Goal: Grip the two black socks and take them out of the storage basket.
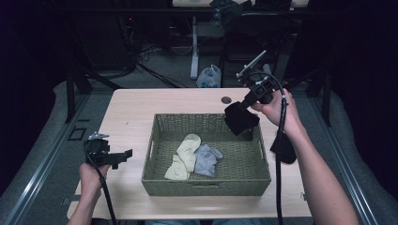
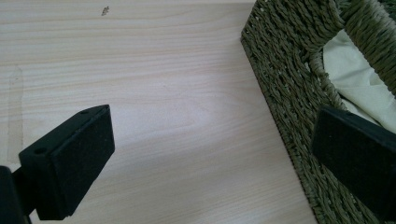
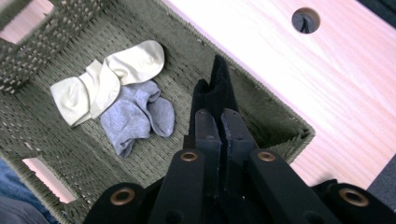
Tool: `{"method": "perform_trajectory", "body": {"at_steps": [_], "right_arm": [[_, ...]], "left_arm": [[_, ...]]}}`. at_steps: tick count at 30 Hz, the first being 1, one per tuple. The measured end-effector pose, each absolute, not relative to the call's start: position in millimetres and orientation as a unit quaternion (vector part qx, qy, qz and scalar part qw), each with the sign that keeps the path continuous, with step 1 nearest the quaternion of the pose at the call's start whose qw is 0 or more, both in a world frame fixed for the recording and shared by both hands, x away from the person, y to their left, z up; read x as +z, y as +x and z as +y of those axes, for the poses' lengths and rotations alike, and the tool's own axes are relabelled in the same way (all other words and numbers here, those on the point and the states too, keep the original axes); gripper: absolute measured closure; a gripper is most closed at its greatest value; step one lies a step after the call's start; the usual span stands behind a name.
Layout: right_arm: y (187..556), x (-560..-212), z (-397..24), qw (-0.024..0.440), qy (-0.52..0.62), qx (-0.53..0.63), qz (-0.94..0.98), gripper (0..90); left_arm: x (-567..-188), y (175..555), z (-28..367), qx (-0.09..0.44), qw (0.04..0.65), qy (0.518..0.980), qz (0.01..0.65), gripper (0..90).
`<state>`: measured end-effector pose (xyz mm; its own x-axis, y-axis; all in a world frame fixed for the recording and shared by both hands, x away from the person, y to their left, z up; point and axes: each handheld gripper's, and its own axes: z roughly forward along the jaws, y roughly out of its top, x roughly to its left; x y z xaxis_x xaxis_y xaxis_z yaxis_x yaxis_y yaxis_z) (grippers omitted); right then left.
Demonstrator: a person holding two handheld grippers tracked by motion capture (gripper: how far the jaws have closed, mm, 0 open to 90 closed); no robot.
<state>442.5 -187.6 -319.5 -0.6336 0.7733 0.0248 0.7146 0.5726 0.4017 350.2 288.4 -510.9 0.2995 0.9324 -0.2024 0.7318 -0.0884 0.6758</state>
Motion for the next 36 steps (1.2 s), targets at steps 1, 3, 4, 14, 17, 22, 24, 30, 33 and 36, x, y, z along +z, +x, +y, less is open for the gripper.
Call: {"method": "perform_trajectory", "body": {"at_steps": [1,3,4,14,17,22,24,30,33,36], "right_arm": [[442.4,-316.3,-188.9,0.078,0.421,0.192,0.883,87.4],[441.4,-309.4,-192.1,0.085,0.423,0.197,0.881,87.4],[440.9,-306.4,-193.7,0.087,0.423,0.198,0.88,87.5],[435.8,-282.4,-217.0,0.108,0.436,0.209,0.869,87.4],[434.2,-277.5,-227.8,0.116,0.443,0.211,0.864,87.4],[431.4,-272.5,-247.0,0.124,0.458,0.213,0.854,87.4],[429.9,-271.3,-255.7,0.127,0.464,0.215,0.85,87.4],[425.1,-270.0,-283.7,0.137,0.487,0.219,0.835,87.4],[422.2,-270.8,-297.8,0.14,0.499,0.221,0.826,87.4],[420.1,-275.1,-310.6,0.142,0.511,0.219,0.819,87.4]], "left_arm": [[-510.8,350.1,288.4,0.142,0.354,0.724,0.575,0.1],[-511.0,350.1,288.3,0.141,0.354,0.724,0.575,0.1],[-511.0,350.2,288.3,0.141,0.354,0.724,0.575,0.1],[-511.1,350.3,288.2,0.141,0.354,0.724,0.574,0.1],[-511.1,350.2,288.5,0.141,0.355,0.723,0.575,0.1],[-511.2,350.3,288.3,0.141,0.355,0.723,0.575,0.1],[-511.2,350.4,288.3,0.141,0.355,0.723,0.576,0.1],[-511.3,350.4,288.1,0.142,0.355,0.723,0.576,0.1],[-511.2,350.4,288.1,0.142,0.354,0.723,0.576,0.1],[-511.2,350.4,288.0,0.142,0.354,0.723,0.576,0.1]]}}
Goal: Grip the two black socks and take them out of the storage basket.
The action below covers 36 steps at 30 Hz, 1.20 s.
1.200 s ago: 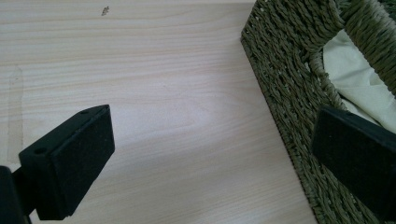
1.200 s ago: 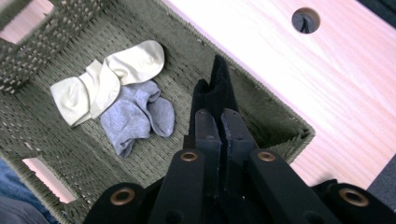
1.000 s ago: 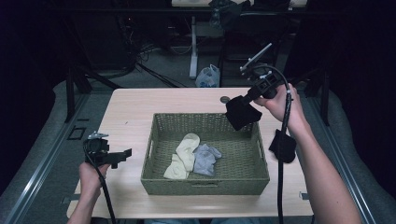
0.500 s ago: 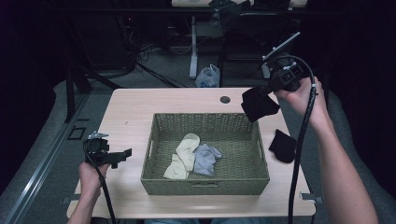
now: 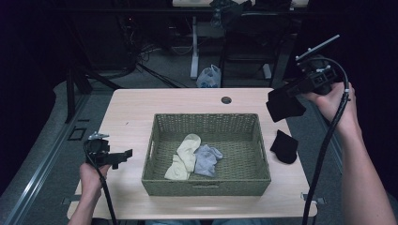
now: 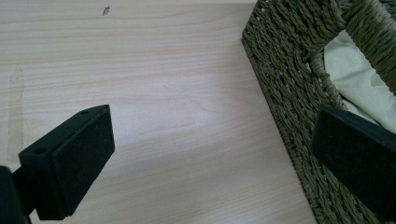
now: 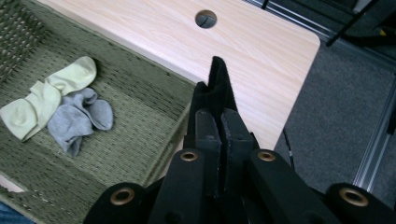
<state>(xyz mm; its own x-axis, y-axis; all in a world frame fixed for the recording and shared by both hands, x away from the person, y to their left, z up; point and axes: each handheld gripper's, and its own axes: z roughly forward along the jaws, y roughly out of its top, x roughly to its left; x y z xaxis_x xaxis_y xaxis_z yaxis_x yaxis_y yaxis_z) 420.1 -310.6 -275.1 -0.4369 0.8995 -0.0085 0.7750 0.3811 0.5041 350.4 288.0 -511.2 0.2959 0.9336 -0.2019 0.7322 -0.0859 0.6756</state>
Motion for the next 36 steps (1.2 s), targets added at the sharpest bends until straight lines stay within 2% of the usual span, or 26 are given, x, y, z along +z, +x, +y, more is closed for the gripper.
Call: {"method": "perform_trajectory", "body": {"at_steps": [16,26,34,36], "right_arm": [[424.7,-342.3,-342.6,0.109,0.553,0.199,0.802,87.4],[435.3,-403.8,-337.5,0.079,0.562,0.185,0.802,87.4],[440.1,-465.1,-337.4,0.024,0.584,0.191,0.789,87.0],[441.6,-477.7,-335.5,0.023,0.593,0.179,0.785,86.8]], "left_arm": [[-511.3,350.7,287.3,0.143,0.353,0.723,0.576,0.1],[-511.3,350.9,287.2,0.142,0.353,0.725,0.575,0.1],[-511.3,350.9,287.6,0.143,0.353,0.723,0.576,0.1],[-511.2,350.9,287.4,0.143,0.353,0.724,0.575,0.1]]}}
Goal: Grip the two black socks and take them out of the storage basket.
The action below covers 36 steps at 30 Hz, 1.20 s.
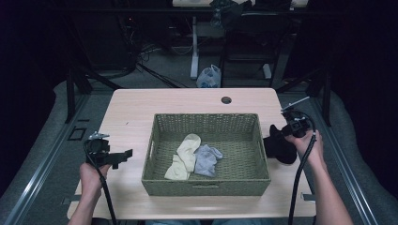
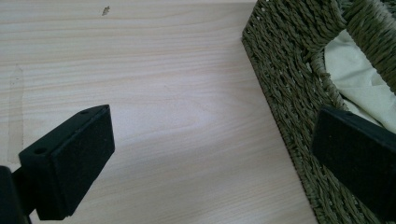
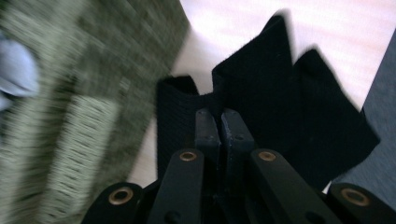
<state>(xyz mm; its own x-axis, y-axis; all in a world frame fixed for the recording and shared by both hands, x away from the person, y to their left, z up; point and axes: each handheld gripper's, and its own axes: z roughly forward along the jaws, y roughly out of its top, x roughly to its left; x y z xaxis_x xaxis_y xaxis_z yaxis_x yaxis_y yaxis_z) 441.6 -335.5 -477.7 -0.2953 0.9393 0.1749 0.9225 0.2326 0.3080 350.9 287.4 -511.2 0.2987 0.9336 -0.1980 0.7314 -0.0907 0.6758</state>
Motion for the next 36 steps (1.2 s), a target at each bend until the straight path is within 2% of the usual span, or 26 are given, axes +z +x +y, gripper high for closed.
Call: {"method": "perform_trajectory", "body": {"at_steps": [5,8,12,16,21,22,24,29,36], "right_arm": [[443.6,-494.3,-330.5,0.016,0.585,0.15,0.797,86.3],[444.1,-502.9,-324.5,0.012,0.579,0.132,0.804,81.6],[439.7,-497.7,-323.1,0.026,0.577,0.159,0.801,65.6],[425.8,-476.9,-324.3,0.049,0.567,0.181,0.802,40.9],[402.2,-455.2,-326.2,0.064,0.548,0.219,0.804,25.4],[395.3,-451.2,-326.0,0.074,0.543,0.231,0.804,24.7],[386.1,-445.9,-326.1,0.075,0.533,0.233,0.81,16.3],[364.5,-443.3,-329.0,0.084,0.525,0.231,0.815,12.8],[330.3,-458.0,-332.3,0.089,0.513,0.239,0.82,6.1]], "left_arm": [[-511.5,351.2,287.3,0.142,0.354,0.724,0.575,0.1],[-511.1,350.8,287.4,0.143,0.354,0.724,0.574,0.1],[-511.2,350.7,288.3,0.142,0.355,0.724,0.574,0.1],[-511.3,351.0,287.4,0.143,0.354,0.724,0.574,0.1],[-510.7,350.6,287.5,0.142,0.355,0.725,0.574,0.1],[-510.9,350.6,287.4,0.143,0.356,0.723,0.575,0.1],[-510.8,350.8,287.7,0.142,0.356,0.724,0.574,0.1],[-510.9,350.9,287.0,0.141,0.356,0.724,0.574,0.1],[-511.1,351.4,287.2,0.14,0.356,0.724,0.573,0.1]]}}
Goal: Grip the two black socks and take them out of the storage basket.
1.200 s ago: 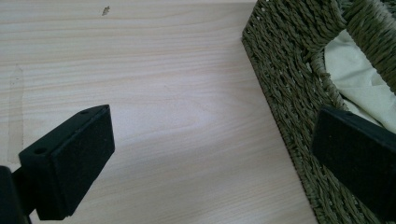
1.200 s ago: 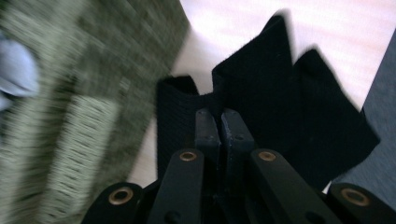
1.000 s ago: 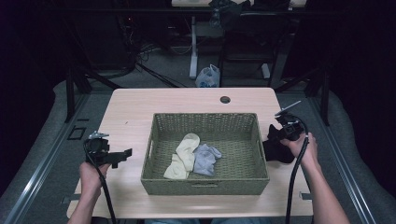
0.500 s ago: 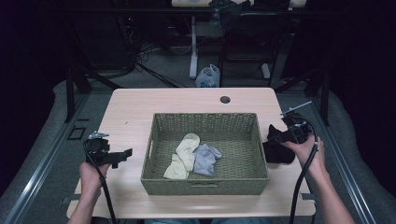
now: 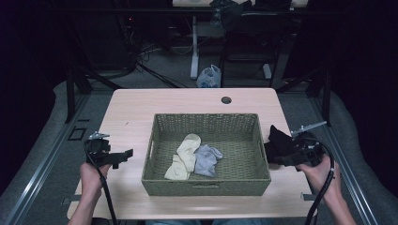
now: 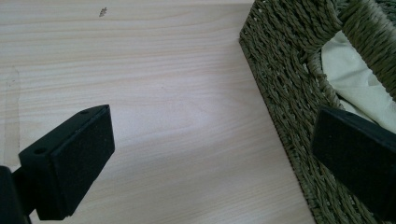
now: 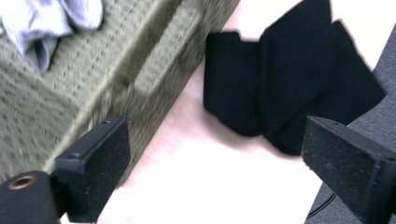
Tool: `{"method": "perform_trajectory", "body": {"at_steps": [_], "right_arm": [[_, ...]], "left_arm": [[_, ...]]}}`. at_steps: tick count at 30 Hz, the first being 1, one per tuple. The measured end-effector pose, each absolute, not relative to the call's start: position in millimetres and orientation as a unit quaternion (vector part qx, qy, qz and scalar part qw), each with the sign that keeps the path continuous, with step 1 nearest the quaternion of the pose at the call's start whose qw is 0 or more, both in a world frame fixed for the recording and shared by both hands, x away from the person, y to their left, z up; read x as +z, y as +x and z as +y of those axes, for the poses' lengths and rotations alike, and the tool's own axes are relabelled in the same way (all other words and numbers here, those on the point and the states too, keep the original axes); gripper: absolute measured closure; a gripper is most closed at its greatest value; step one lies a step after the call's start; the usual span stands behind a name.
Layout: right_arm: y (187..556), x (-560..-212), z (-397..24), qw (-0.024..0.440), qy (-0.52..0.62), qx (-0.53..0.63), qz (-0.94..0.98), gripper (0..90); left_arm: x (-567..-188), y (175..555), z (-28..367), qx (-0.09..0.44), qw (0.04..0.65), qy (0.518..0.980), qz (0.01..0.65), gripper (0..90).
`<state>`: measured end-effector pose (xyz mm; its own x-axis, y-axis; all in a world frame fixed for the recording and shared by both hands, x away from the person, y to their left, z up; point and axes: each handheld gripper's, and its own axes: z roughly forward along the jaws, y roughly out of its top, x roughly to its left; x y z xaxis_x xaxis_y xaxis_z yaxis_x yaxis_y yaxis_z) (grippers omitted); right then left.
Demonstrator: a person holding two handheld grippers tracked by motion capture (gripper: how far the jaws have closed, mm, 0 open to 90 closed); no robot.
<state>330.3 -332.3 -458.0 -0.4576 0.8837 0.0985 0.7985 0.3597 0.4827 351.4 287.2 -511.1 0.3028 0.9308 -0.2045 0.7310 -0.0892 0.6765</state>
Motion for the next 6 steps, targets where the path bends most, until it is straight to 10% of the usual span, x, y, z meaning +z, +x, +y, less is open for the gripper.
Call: {"method": "perform_trajectory", "body": {"at_steps": [6], "right_arm": [[318.8,-483.0,-335.6,0.068,0.522,0.221,0.821,1.2]], "left_arm": [[-510.9,352.5,284.6,0.14,0.356,0.728,0.57,0.1]]}}
